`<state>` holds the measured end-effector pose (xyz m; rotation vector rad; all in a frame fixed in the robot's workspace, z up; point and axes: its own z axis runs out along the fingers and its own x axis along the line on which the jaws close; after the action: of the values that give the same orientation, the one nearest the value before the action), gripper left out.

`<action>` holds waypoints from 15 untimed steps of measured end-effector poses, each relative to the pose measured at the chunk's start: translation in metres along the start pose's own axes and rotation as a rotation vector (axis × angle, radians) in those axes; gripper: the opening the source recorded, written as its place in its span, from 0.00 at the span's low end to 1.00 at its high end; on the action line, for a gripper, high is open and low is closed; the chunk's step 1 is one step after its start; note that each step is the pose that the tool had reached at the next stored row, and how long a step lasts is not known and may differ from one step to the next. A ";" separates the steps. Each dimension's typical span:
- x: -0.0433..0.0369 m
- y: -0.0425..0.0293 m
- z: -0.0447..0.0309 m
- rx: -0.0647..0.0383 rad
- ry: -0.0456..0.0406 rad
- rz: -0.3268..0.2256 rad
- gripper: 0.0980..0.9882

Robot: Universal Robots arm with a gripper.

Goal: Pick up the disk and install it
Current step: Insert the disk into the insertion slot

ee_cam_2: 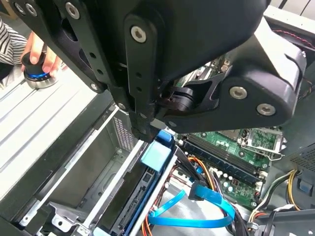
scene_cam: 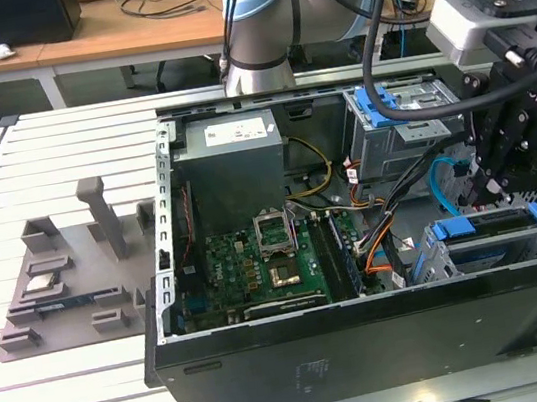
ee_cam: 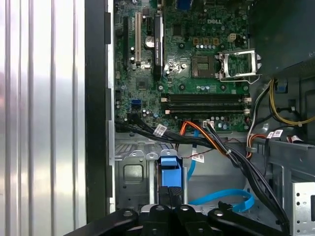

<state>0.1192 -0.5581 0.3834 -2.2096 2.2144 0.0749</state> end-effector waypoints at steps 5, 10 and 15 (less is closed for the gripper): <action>0.0002 -0.0001 0.0051 0.000 0.0000 0.000 0.01; -0.0006 -0.0017 0.0071 0.000 0.0000 0.000 0.01; -0.0081 -0.0131 0.0071 0.000 0.0003 0.000 0.01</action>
<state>0.1322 -0.5497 0.3763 -2.2100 2.2145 0.0747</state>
